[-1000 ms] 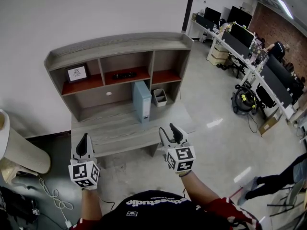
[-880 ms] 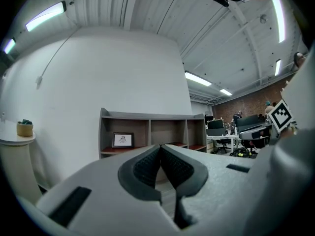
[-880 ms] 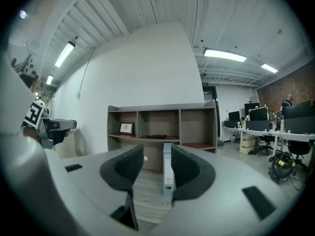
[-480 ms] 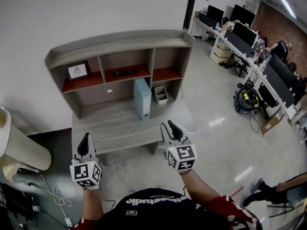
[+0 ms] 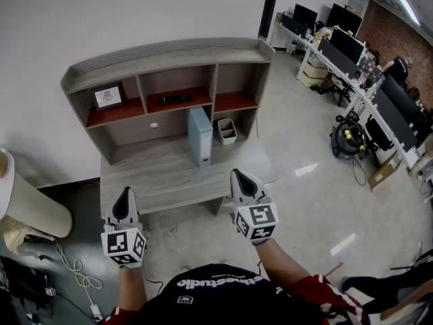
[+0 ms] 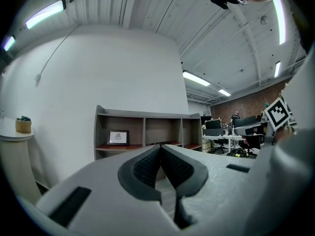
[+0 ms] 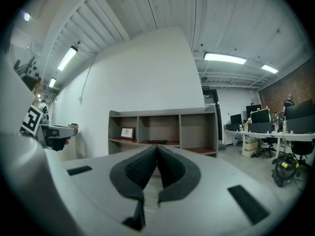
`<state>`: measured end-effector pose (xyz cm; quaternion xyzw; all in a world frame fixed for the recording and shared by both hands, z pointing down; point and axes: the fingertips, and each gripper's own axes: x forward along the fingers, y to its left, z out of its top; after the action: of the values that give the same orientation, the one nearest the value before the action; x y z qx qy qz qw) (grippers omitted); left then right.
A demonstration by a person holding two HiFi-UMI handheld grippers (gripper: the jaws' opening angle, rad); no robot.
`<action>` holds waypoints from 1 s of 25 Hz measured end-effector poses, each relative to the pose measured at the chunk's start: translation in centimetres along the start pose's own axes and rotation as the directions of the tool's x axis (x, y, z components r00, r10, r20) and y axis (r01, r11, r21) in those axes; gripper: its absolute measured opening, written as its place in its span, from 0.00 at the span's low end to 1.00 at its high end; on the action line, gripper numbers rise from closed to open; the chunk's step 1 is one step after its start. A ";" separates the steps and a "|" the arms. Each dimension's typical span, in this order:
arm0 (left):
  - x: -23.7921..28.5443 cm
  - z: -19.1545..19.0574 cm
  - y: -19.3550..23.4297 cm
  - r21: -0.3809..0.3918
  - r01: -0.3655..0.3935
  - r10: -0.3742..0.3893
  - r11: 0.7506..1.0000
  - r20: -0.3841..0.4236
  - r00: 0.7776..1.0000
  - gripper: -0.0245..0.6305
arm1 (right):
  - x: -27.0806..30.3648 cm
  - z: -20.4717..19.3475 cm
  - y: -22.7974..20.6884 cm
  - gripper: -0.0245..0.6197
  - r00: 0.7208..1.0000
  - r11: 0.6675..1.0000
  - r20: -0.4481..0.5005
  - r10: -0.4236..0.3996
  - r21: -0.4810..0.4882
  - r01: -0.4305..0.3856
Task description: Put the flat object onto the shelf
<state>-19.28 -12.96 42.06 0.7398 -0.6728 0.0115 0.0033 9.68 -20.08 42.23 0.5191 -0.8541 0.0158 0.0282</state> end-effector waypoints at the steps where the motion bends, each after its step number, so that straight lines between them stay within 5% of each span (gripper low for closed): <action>1: 0.1 0.0 -0.1 0.000 0.002 -0.002 1.000 0.000 1.000 0.05 | 0.0 0.1 -0.1 0.05 1.000 1.000 0.003 -0.002 -0.002 0.002; 25: -0.5 0.3 -1.0 0.010 0.004 -0.004 1.000 -0.001 1.000 0.05 | -0.6 0.2 -0.3 0.04 1.000 1.000 0.016 -0.007 0.003 0.007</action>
<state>-18.32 -12.38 41.74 0.7411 -0.6712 0.0152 -0.0003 10.23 -19.66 42.03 0.5223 -0.8524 0.0129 0.0206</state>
